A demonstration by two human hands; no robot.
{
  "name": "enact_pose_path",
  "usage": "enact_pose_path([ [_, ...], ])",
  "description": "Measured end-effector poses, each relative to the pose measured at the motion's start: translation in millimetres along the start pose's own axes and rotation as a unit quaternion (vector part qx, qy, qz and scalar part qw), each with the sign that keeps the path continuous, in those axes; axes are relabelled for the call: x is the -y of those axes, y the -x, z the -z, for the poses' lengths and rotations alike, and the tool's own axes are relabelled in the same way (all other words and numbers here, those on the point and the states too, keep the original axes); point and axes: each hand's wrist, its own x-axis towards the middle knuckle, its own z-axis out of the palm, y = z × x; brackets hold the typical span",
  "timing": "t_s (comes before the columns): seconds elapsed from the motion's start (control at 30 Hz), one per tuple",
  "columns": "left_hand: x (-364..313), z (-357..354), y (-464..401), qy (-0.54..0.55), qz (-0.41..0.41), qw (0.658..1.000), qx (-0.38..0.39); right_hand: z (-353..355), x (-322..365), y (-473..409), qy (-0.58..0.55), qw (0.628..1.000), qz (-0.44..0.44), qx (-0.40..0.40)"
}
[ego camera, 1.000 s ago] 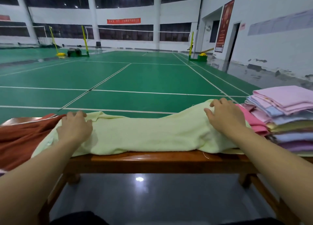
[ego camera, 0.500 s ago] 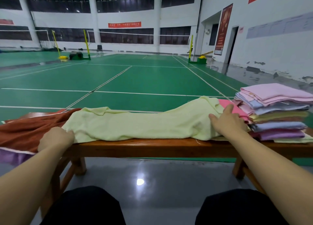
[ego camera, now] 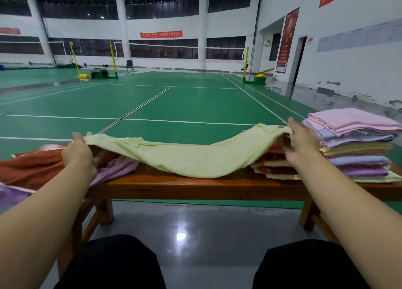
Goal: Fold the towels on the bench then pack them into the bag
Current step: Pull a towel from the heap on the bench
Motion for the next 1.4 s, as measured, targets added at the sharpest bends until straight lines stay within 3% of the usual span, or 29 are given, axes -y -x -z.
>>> enact_pose_path([
  [0.1, -11, -15, 7, 0.118, -0.03, 0.992, 0.034, -19, 10, 3, -0.09, 0.993, 0.077, -0.006],
  [0.2, -19, -25, 10, 0.156, -0.049, 0.985, 0.047, -29, 11, 4, -0.088, 0.988, 0.128, 0.022],
  [0.3, -20, -27, 12, 0.049, -0.096, 0.993, 0.048, -23, 5, 5, 0.108, 0.974, 0.176, 0.098],
  [0.4, -17, -17, 2, -0.112, -0.174, 0.978, -0.002, -10, -2, 7, 0.313, 0.911, 0.24, 0.122],
  [0.53, -15, -9, 6, -0.127, -0.191, 0.971, 0.065, 4, -9, 4, 0.388, 0.87, 0.288, 0.1],
  [0.67, -13, -7, 13, -0.186, -0.189, 0.957, 0.117, 8, -12, 0, 0.519, 0.791, 0.266, 0.186],
  [0.77, -12, -8, 7, -0.249, -0.192, 0.945, 0.093, 4, -6, 5, 0.54, 0.778, 0.219, 0.233],
  [0.83, -8, -9, 4, -0.394, -0.215, 0.894, 0.0, 2, -6, 5, 0.535, 0.78, 0.227, 0.23],
  [0.9, -2, -13, 7, -0.515, -0.243, 0.812, -0.126, -2, -7, 7, 0.496, 0.813, 0.223, 0.207],
  [0.97, 6, -28, 16, -0.521, -0.29, 0.79, -0.144, -8, -10, 7, 0.43, 0.864, 0.2, 0.169],
  [1.13, 54, -101, 76, -0.446, -0.357, 0.815, 0.095, -24, -29, 1, 0.296, 0.933, 0.107, 0.176],
  [1.23, 86, -145, 149, -0.339, -0.265, 0.845, 0.317, -31, -34, 2, 0.226, 0.953, 0.037, 0.199],
  [1.3, 106, -166, 186, -0.32, -0.227, 0.807, 0.442, -33, -36, 5, 0.224, 0.949, 0.007, 0.224],
  [1.4, 133, -190, 213, -0.359, -0.257, 0.737, 0.512, -32, -42, 1, 0.256, 0.935, 0.002, 0.244],
])
